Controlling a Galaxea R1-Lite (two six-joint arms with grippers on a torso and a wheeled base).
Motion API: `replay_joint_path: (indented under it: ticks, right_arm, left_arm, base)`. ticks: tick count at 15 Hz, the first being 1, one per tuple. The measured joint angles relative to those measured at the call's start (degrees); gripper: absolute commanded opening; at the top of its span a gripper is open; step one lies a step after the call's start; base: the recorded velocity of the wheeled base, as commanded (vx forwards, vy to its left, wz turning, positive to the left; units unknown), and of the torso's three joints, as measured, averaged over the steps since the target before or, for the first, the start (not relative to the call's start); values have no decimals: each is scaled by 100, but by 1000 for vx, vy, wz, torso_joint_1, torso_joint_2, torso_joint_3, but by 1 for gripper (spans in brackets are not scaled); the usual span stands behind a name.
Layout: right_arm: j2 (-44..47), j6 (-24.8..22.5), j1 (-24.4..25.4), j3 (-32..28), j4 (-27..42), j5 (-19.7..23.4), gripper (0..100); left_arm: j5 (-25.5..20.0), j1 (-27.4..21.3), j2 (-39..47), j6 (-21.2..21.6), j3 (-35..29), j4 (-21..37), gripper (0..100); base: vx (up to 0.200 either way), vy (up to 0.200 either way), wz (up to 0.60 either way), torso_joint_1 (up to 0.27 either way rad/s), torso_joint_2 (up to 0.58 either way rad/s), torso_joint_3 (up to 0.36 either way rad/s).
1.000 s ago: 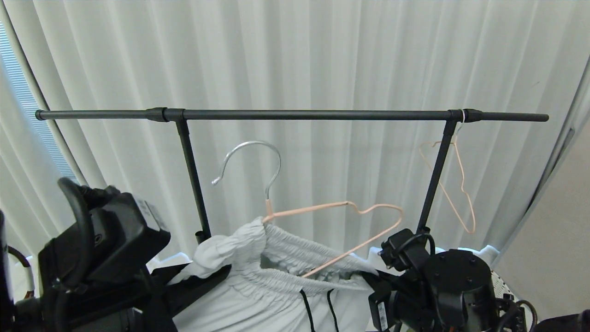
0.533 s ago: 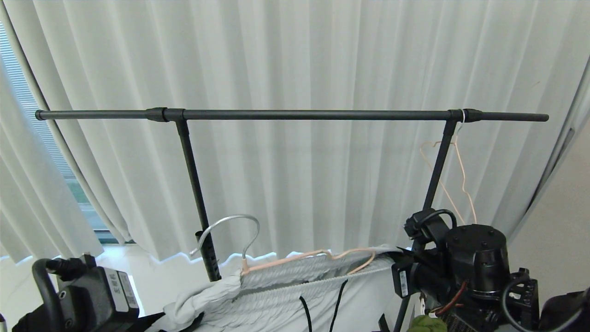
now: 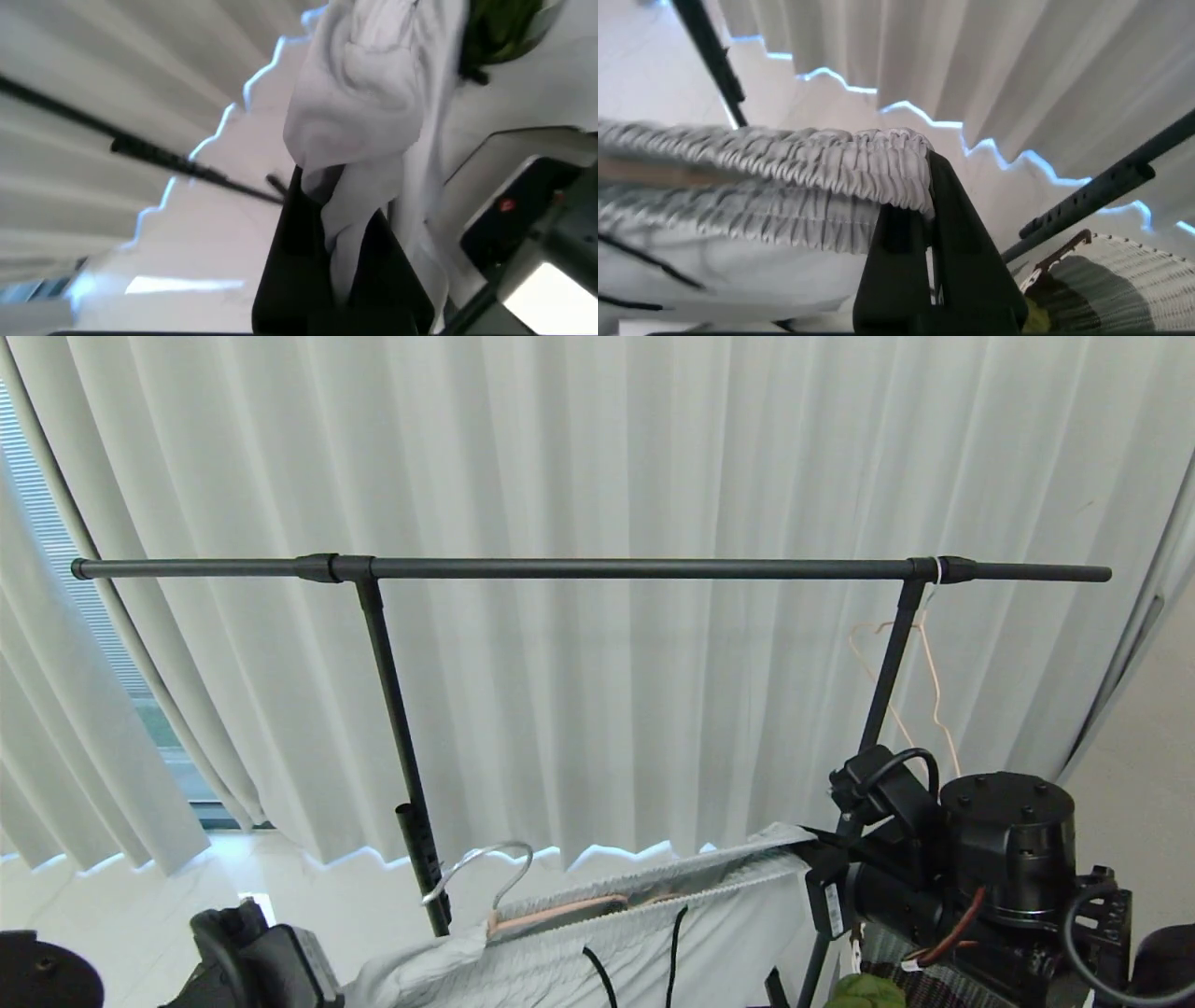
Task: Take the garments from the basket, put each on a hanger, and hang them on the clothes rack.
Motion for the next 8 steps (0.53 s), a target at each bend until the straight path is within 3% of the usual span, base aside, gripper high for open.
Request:
replay_joint_path:
  ticks: [7, 8]
  right_arm:
    - [-553, -423, 750, -16, 664, 269, 0]
    - [-639, -423, 948, -16, 824, 269, 100]
  left_arm:
    - [262, 323, 507, -805, -321, -490, 0]
    - [262, 323, 521, -808, -334, -635, 0]
  base:
    - [0, 0, 0, 0, 0, 0]
    - [0, 0, 0, 0, 0, 0]
